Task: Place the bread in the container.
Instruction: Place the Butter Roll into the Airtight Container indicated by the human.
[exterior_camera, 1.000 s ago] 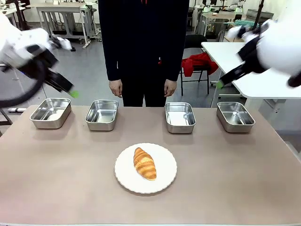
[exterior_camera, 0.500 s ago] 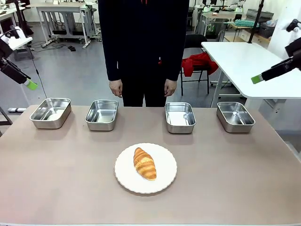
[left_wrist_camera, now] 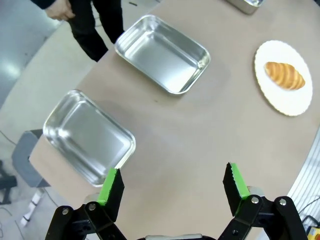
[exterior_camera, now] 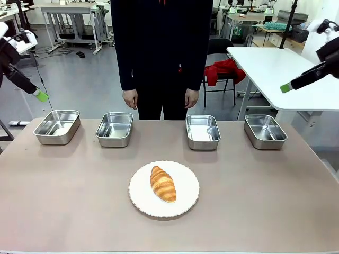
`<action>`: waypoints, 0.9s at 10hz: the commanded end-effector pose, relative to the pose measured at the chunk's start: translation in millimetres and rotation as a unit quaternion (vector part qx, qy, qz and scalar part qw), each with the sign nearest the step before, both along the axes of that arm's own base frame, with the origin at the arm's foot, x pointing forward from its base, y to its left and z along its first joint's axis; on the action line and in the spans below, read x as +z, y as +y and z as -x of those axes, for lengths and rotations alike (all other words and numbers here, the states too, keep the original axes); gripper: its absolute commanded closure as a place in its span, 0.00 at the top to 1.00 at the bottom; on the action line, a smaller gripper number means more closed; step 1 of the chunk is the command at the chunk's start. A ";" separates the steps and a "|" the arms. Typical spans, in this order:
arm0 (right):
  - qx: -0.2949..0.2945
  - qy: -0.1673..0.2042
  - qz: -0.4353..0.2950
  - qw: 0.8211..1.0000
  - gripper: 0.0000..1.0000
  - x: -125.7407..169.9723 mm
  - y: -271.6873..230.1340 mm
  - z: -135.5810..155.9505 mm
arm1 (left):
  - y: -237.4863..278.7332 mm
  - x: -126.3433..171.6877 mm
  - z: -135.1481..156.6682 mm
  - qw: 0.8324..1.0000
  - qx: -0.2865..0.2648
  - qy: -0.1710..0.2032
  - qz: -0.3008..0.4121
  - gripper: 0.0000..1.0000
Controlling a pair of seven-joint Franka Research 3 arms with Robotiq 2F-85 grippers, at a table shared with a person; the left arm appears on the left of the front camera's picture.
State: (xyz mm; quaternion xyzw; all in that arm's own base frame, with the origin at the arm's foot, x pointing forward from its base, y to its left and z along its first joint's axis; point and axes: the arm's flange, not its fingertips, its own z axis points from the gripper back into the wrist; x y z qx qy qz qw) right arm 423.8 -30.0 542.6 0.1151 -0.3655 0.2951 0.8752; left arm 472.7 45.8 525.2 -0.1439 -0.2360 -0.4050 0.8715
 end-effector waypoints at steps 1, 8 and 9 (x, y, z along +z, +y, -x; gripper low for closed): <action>0.030 -0.028 -0.020 0.999 1.00 6.6 -52.1 1.8 | 40.6 14.8 0.1 0.999 0.001 -0.016 0.041 1.00; 0.140 -0.080 -0.070 0.984 1.00 -4.1 -178.1 0.7 | 156.6 26.5 -10.0 0.989 -0.077 -0.063 0.111 1.00; 0.147 -0.087 -0.066 0.983 1.00 -4.7 -182.3 3.4 | 163.5 26.9 -10.1 0.988 -0.081 -0.080 0.106 1.00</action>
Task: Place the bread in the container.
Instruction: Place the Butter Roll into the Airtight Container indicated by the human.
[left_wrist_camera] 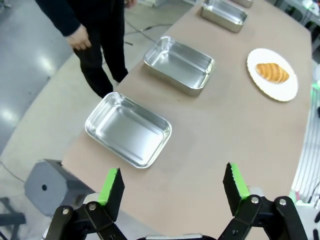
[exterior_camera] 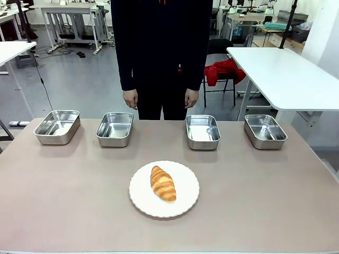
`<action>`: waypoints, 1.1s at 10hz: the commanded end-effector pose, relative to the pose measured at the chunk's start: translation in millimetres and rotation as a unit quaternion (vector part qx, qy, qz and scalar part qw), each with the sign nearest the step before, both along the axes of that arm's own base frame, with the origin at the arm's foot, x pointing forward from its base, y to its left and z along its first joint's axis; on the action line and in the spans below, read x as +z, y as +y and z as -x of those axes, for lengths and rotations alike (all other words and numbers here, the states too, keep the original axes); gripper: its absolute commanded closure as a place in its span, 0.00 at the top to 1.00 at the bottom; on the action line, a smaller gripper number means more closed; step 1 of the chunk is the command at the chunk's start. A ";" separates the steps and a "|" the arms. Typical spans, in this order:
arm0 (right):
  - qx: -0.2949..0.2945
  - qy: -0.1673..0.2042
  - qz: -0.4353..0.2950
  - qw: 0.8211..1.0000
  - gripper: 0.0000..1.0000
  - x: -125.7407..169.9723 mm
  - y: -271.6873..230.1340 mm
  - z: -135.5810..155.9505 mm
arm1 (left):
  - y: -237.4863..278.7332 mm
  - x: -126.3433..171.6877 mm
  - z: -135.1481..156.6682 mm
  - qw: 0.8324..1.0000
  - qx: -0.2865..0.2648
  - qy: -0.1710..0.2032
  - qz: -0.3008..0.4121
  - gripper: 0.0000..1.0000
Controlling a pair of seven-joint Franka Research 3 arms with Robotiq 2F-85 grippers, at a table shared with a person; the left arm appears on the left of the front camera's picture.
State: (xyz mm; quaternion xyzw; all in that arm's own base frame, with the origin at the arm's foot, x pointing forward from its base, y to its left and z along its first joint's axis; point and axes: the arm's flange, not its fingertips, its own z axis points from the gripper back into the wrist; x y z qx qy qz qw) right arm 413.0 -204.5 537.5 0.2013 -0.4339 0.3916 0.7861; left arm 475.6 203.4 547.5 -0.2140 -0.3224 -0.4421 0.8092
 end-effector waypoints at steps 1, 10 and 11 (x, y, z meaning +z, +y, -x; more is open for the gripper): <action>0.011 -0.009 0.000 1.000 1.00 0.8 -11.8 -6.5 | 11.3 6.0 -6.7 0.999 -0.021 -0.030 0.017 1.00; 0.006 -0.029 -0.026 0.999 1.00 12.9 -13.5 3.3 | 3.9 20.9 11.9 0.997 0.020 -0.056 0.058 1.00; 0.004 -0.032 -0.026 0.999 1.00 15.7 -10.9 4.4 | 1.2 24.9 16.2 0.996 0.027 -0.057 0.058 1.00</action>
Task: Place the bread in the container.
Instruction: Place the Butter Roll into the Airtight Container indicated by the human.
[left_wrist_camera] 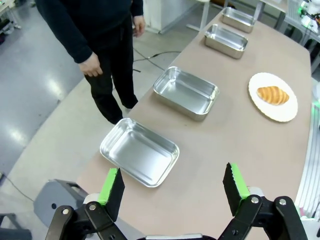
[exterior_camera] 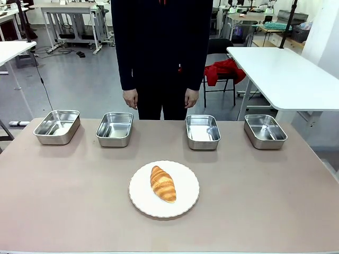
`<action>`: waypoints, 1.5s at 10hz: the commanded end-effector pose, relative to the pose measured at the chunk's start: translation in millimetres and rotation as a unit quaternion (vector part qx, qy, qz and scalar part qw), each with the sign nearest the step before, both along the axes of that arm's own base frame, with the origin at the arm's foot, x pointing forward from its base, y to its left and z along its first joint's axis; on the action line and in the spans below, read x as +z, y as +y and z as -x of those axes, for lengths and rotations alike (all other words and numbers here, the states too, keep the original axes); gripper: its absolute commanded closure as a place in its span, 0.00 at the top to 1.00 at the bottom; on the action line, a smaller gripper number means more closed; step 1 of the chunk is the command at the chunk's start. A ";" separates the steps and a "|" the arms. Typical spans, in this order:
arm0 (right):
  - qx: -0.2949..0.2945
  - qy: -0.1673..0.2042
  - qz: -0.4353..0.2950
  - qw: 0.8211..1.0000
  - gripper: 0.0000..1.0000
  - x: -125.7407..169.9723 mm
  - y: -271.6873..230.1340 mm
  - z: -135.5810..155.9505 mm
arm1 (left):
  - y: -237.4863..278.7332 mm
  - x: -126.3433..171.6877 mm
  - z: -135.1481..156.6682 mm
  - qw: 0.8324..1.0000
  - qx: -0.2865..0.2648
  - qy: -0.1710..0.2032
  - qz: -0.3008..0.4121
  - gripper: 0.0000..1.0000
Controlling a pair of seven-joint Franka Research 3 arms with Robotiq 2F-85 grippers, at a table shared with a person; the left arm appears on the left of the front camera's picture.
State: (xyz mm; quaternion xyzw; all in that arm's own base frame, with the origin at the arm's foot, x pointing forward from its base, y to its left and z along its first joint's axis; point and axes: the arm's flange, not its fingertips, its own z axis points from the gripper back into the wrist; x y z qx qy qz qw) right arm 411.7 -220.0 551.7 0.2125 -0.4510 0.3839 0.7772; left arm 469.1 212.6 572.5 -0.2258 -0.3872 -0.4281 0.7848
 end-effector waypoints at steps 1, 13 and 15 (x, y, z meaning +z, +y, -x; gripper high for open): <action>0.002 -0.022 -0.007 1.000 1.00 4.6 7.0 4.0 | -10.6 3.1 13.7 1.000 0.025 -0.002 0.010 1.00; 0.000 -0.020 -0.001 1.000 1.00 17.1 9.1 6.6 | -10.4 10.0 21.0 0.999 0.051 0.012 0.011 1.00; 0.000 -0.020 -0.001 1.000 1.00 17.1 9.1 6.6 | -10.4 10.0 21.0 0.999 0.051 0.012 0.011 1.00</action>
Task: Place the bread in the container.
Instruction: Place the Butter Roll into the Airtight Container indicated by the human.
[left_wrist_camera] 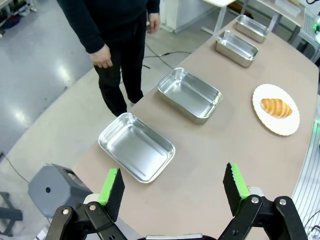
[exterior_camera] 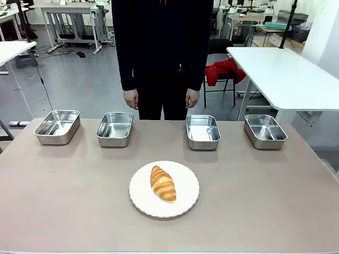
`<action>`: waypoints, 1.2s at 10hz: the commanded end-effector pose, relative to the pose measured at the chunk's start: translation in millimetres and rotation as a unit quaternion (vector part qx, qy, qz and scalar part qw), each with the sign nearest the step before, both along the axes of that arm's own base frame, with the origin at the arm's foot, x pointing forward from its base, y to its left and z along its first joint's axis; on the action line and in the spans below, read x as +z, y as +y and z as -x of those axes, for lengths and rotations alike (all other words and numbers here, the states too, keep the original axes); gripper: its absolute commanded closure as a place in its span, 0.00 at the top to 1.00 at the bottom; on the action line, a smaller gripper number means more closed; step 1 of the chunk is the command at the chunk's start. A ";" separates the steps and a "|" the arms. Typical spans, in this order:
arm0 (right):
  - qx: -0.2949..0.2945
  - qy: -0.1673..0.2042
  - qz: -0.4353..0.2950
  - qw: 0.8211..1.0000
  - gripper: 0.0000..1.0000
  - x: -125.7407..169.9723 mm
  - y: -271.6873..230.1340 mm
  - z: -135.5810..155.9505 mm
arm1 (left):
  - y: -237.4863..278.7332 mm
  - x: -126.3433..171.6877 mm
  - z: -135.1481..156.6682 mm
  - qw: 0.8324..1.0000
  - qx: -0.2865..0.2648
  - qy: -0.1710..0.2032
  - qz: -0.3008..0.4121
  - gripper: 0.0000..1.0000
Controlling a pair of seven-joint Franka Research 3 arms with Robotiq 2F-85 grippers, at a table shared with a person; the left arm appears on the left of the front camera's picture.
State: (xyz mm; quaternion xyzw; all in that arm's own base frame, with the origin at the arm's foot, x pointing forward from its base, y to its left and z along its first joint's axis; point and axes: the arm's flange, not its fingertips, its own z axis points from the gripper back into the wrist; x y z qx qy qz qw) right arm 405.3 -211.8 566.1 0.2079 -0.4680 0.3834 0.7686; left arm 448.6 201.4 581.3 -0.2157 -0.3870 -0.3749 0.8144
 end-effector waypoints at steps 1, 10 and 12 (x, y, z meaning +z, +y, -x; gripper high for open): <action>0.003 -0.001 0.004 1.000 1.00 2.7 0.9 0.2 | 0.8 1.2 0.6 1.000 -0.007 -0.008 0.005 1.00; 0.003 -0.001 0.004 1.000 1.00 2.7 0.9 0.2 | 0.8 1.2 0.6 1.000 -0.007 -0.008 0.005 1.00; 0.003 -0.001 0.004 1.000 1.00 2.7 0.9 0.2 | 0.8 1.2 0.6 1.000 -0.007 -0.008 0.005 1.00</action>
